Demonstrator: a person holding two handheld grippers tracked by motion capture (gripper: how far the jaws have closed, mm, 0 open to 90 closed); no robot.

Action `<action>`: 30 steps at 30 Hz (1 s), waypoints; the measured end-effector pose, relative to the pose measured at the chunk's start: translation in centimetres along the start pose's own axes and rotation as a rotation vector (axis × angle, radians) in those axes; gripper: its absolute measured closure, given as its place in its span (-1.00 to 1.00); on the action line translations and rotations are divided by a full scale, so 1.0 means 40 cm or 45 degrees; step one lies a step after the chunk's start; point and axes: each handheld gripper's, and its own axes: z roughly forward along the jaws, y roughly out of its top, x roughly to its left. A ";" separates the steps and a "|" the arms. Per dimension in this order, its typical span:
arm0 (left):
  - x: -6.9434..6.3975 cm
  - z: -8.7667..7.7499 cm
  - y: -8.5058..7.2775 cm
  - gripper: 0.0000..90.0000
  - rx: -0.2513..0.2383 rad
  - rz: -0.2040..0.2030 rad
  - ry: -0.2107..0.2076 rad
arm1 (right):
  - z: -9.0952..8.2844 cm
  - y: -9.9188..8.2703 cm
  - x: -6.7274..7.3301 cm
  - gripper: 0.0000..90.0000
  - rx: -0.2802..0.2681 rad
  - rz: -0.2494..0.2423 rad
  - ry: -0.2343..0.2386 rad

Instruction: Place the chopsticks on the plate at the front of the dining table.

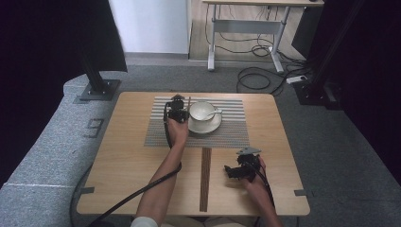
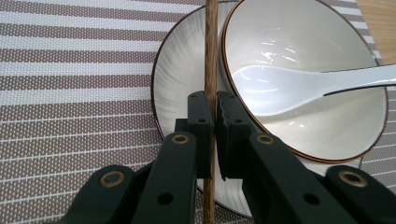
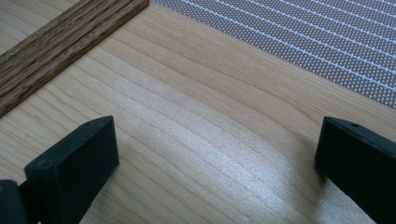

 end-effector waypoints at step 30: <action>0.042 0.069 0.015 0.88 0.001 -0.038 -0.057 | 0.000 0.000 0.000 -1.00 0.000 0.000 0.000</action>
